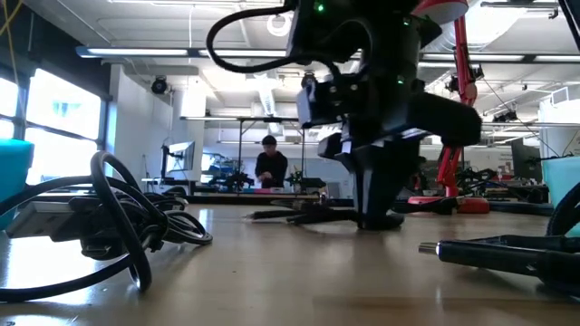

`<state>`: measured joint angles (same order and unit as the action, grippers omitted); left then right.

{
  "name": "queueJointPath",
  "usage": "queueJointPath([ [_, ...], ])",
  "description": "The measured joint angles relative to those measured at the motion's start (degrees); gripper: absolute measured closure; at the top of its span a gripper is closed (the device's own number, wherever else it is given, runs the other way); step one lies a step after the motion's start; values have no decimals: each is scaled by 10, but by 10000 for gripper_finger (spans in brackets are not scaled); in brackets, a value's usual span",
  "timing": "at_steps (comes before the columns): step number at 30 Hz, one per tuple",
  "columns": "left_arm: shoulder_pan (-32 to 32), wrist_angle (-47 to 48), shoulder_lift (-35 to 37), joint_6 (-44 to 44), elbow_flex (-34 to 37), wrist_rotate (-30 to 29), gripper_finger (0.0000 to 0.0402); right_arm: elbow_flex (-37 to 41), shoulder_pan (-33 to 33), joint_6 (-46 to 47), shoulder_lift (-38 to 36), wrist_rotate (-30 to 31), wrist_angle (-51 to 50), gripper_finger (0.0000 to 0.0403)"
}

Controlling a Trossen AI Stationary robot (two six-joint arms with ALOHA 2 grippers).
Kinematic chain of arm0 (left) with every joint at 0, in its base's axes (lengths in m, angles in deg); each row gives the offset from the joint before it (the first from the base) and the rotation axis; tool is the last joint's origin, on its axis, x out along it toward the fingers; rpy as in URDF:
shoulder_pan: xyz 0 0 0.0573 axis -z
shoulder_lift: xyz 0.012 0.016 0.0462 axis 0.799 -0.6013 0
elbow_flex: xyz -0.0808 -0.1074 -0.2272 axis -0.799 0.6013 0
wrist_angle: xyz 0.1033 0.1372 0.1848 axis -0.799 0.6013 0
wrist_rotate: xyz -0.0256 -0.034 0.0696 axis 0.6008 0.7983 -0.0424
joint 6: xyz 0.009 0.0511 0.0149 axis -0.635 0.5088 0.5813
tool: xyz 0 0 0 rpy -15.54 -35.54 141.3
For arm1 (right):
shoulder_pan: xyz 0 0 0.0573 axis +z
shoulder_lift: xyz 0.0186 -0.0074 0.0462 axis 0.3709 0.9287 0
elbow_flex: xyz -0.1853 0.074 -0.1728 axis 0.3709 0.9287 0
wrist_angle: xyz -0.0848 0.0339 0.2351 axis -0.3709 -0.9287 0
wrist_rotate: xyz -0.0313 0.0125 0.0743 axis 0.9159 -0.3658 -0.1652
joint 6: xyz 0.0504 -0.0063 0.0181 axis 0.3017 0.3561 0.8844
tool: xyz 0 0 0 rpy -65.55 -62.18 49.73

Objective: Pick & Place USB Port
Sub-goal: Put the black USB cable into the dark blue bin

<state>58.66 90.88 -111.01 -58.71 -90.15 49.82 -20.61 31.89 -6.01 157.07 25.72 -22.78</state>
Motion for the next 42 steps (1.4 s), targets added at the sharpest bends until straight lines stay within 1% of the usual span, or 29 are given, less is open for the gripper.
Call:
queueJointPath([
  [2,0,0,0,0,0,0,206,-15,-3,8,-2,-5,-11,385],
  [5,0,0,0,3,0,0,206,-62,-9,7,-13,-4,-40,395],
  [9,0,0,0,27,0,0,206,-154,-12,-17,-30,30,-127,397],
  [12,0,-1,0,67,0,0,206,-248,-16,-54,-36,70,-203,398],
  [15,0,-3,0,122,0,0,206,-347,-29,-59,-42,96,-256,399],
  [18,0,-6,-4,173,0,0,206,-427,-37,-59,-41,101,-273,399],
  [22,0,-29,-9,234,0,-4,206,-506,-40,-68,-41,77,-276,399],
  [26,0,-69,-16,298,0,-15,206,-535,-40,-71,-41,62,-280,399],
  [33,0,-106,-39,397,0,-73,206,-532,-45,-85,-41,59,-281,399],
  [39,0,-119,-91,441,0,-76,206,-531,-61,-83,-40,31,-265,399],
  [42,0,-131,-118,471,0,-108,206,-531,-67,-83,-40,16,-262,399],
])
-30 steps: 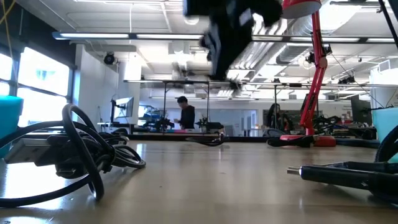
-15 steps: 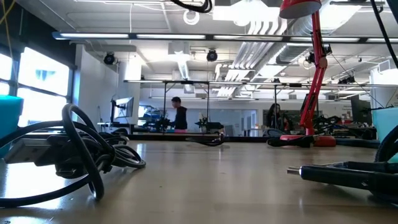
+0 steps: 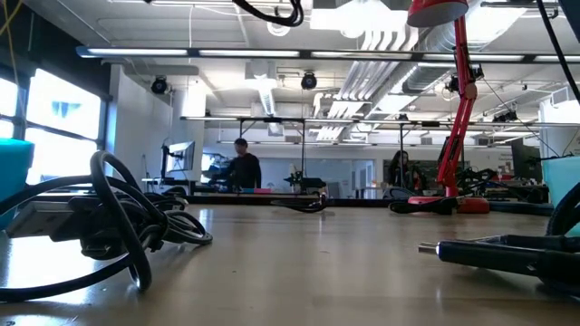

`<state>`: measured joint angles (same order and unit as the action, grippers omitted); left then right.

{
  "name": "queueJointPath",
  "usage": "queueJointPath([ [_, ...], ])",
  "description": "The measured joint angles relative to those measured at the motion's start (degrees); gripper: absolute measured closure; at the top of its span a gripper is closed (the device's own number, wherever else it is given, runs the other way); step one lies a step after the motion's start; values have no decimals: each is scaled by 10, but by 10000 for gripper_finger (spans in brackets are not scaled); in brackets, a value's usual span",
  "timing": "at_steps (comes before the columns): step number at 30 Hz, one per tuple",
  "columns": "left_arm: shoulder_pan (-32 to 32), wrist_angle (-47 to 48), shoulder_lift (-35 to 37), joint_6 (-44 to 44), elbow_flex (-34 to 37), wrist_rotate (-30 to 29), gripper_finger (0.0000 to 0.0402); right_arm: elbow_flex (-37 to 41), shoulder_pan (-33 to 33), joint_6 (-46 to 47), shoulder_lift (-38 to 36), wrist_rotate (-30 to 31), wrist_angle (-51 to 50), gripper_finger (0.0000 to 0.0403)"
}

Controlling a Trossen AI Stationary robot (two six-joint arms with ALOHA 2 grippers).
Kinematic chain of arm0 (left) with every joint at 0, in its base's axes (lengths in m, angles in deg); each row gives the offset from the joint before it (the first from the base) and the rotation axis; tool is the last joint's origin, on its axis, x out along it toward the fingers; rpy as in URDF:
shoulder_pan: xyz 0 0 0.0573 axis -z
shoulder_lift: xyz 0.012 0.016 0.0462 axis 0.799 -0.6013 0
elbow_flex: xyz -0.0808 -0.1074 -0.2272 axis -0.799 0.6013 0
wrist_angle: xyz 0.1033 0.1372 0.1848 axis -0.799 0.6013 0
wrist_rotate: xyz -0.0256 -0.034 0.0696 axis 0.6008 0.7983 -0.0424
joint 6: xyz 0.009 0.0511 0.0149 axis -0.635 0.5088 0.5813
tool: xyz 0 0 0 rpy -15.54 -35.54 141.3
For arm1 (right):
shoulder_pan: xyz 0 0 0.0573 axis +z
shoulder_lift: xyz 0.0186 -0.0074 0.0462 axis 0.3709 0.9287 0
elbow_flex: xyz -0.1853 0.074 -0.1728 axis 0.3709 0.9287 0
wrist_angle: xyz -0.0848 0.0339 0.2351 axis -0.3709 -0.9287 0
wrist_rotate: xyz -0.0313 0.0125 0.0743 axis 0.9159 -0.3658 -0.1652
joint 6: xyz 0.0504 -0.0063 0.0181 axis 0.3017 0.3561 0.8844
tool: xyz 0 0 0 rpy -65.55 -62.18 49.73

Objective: Pick & Place USB Port
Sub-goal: Put the black USB cable into the dark blue bin

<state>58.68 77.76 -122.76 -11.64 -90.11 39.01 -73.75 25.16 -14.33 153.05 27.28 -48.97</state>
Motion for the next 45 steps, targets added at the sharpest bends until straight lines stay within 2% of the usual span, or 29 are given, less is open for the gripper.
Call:
queueJointPath([
  [3,0,-25,-20,-2,0,-35,214,0,-2,0,0,-4,1,399],
  [5,0,-37,-28,0,-1,-64,240,0,-3,0,0,-3,1,399],
  [10,0,-17,-24,0,-6,-93,369,0,-2,1,0,1,-6,400],
  [12,0,-1,-22,-7,-19,-99,374,0,-3,2,0,5,-3,399],
  [15,1,28,-21,-12,-45,-119,378,-2,-2,3,0,44,-1,380],
  [19,-1,89,-20,-50,-79,-138,388,-13,1,46,0,117,-4,330],
  [23,0,155,-20,-85,-99,-155,392,-44,5,26,0,157,-25,281],
  [28,1,303,-20,-211,-122,-131,393,-35,27,6,-32,257,-55,249],
  [30,1,398,-20,-297,-134,-98,394,-34,34,17,-44,294,-80,245],
  [32,0,494,-20,-411,-140,-37,394,-34,37,37,-55,323,-100,244],
  [36,7,618,-19,-570,-138,137,394,-34,35,61,-68,347,-115,243],
  [38,32,629,-17,-616,-131,221,394,-34,33,58,-71,348,-114,243],
  [40,67,623,-16,-646,-125,279,394,-34,28,52,-72,333,-116,246],
  [45,164,605,-17,-748,-101,363,395,-34,14,52,-72,272,-117,259],
])
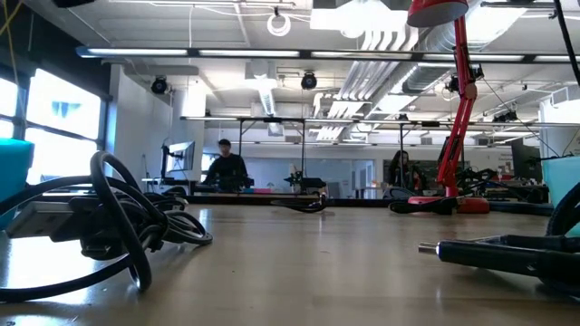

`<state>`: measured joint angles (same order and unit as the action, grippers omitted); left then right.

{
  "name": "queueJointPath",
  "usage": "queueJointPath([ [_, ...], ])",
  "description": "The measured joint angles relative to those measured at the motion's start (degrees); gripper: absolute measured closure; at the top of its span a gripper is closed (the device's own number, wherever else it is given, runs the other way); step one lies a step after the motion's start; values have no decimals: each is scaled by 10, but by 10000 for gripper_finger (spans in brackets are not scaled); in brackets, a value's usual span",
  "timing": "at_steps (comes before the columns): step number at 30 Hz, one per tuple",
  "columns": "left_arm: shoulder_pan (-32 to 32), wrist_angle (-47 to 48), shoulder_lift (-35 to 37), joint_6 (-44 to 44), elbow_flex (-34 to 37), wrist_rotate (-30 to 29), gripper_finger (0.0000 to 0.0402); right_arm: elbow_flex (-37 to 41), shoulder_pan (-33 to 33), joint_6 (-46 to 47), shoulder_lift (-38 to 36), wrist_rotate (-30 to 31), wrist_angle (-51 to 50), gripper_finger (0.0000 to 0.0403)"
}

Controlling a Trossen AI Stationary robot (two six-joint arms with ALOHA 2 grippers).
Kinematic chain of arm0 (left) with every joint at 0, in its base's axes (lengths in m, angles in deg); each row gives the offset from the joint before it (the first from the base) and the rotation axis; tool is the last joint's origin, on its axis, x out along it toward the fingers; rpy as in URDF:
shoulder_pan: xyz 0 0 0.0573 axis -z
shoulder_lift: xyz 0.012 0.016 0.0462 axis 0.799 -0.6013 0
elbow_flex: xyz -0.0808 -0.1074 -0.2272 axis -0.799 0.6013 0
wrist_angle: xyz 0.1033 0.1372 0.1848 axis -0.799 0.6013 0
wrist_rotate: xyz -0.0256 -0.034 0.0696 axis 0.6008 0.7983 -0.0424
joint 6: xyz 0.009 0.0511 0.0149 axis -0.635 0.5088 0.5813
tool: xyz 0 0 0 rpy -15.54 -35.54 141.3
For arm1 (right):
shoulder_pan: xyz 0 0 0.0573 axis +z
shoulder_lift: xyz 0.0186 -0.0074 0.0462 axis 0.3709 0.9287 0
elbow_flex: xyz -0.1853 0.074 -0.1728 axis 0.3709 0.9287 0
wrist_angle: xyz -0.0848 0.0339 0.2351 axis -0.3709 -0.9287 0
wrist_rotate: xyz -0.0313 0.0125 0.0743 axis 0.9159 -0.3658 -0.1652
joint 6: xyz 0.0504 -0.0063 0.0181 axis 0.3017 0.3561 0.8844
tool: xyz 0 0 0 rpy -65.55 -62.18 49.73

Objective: Pick & Place USB Port
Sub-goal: Put the black USB cable into the dark blue bin

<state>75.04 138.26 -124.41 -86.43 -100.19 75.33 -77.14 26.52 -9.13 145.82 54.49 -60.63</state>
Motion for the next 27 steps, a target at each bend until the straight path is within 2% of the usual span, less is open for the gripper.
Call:
queueJointPath([
  [3,68,-43,-1,-65,32,15,396,0,-7,-3,0,-26,-2,266],
  [6,129,-115,-1,-113,74,2,396,0,-11,-7,0,-41,-3,269],
  [11,179,-196,-1,-174,147,-138,396,0,-14,-26,0,-48,-5,269],
  [13,188,-209,-1,-200,179,-170,396,0,-14,-36,0,-49,-6,269],
  [16,198,-270,-1,-233,240,-165,396,0,-14,-47,0,-63,-6,269],
  [20,198,-399,-1,-269,326,-113,396,0,-14,-54,0,-80,-7,269],
  [23,197,-468,-1,-289,372,-113,396,0,-14,-54,0,-93,-12,269],
  [27,196,-494,-1,-342,397,-113,395,0,-14,-52,0,-109,-27,269],
])
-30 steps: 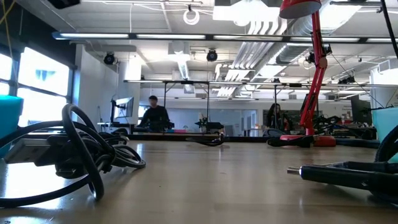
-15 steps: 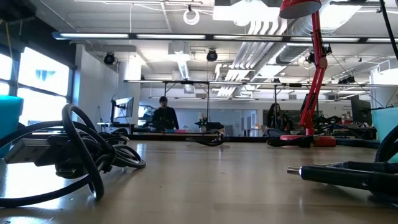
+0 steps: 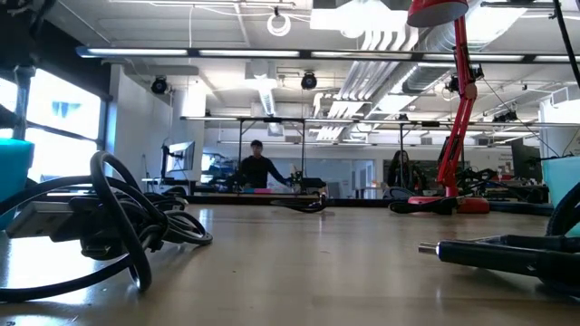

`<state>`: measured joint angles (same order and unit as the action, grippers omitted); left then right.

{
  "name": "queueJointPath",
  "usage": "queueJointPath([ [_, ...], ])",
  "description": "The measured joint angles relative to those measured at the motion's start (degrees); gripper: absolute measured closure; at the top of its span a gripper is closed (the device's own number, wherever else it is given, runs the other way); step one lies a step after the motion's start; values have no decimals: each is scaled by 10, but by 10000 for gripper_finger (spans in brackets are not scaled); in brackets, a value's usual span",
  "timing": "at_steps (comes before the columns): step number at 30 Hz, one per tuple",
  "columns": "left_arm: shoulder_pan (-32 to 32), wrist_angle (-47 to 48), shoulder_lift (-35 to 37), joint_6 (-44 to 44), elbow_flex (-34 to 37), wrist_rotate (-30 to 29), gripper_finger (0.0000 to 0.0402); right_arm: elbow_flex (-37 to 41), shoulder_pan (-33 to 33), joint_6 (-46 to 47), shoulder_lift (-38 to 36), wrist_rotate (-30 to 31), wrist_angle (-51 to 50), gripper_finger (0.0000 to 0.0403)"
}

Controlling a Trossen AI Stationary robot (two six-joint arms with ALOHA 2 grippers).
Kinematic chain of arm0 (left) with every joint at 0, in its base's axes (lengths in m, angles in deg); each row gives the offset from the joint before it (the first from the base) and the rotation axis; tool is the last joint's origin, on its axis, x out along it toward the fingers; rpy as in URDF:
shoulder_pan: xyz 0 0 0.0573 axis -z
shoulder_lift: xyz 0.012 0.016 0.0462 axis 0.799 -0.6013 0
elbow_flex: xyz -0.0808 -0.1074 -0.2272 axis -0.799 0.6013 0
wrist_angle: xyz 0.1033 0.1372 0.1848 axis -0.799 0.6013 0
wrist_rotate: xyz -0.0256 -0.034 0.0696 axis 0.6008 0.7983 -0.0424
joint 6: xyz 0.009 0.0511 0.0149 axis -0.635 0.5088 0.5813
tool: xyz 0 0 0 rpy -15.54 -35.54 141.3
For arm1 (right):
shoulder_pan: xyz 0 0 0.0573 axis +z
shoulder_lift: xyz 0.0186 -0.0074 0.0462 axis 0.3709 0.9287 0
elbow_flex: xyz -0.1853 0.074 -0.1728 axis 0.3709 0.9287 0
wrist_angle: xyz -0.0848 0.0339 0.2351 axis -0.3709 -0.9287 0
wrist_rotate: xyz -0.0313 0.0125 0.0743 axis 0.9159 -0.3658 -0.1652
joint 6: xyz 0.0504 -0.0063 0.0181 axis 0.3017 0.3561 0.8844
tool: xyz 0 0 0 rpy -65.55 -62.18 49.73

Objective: Pick & Place USB Port
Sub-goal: Put the black USB cable into the dark blue bin

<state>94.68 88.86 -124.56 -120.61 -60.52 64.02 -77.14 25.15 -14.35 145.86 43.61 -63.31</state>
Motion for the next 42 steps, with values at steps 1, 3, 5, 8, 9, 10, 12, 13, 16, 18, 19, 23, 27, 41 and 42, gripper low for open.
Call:
queueJointPath([
  [1,0,0,0,-9,1,3,391,0,0,0,0,-2,-4,269],
  [3,0,-4,0,-18,1,3,372,0,0,3,0,-6,-9,269],
  [5,0,-4,0,-23,1,3,346,0,0,7,0,-13,-9,269],
  [8,0,-4,0,-37,1,-4,309,0,0,7,0,-14,-9,269],
  [9,0,-4,0,-38,1,-6,297,0,0,8,0,-14,-9,269],
  [10,0,-5,0,-39,1,-4,286,0,0,11,0,-14,-9,269],
  [12,0,-9,1,-49,1,17,266,0,0,12,0,-14,-9,269],
  [13,0,-10,1,-60,1,29,258,0,0,12,0,-14,-9,269],
  [16,0,-11,1,-87,1,57,239,0,0,12,0,-14,-9,269],
  [18,0,-16,1,-97,1,69,232,0,0,12,0,-14,-9,269],
  [19,0,-20,1,-99,1,74,229,0,0,12,0,-14,-9,269],
  [23,0,-35,1,-114,0,64,221,0,0,6,0,-13,-9,269],
  [27,4,-64,-4,-130,0,37,221,0,0,2,0,-14,-9,269],
  [41,15,97,1,-148,-93,16,220,0,0,-12,0,-14,-15,269],
  [42,15,93,1,-155,-99,10,220,0,0,-14,0,-14,-15,269],
])
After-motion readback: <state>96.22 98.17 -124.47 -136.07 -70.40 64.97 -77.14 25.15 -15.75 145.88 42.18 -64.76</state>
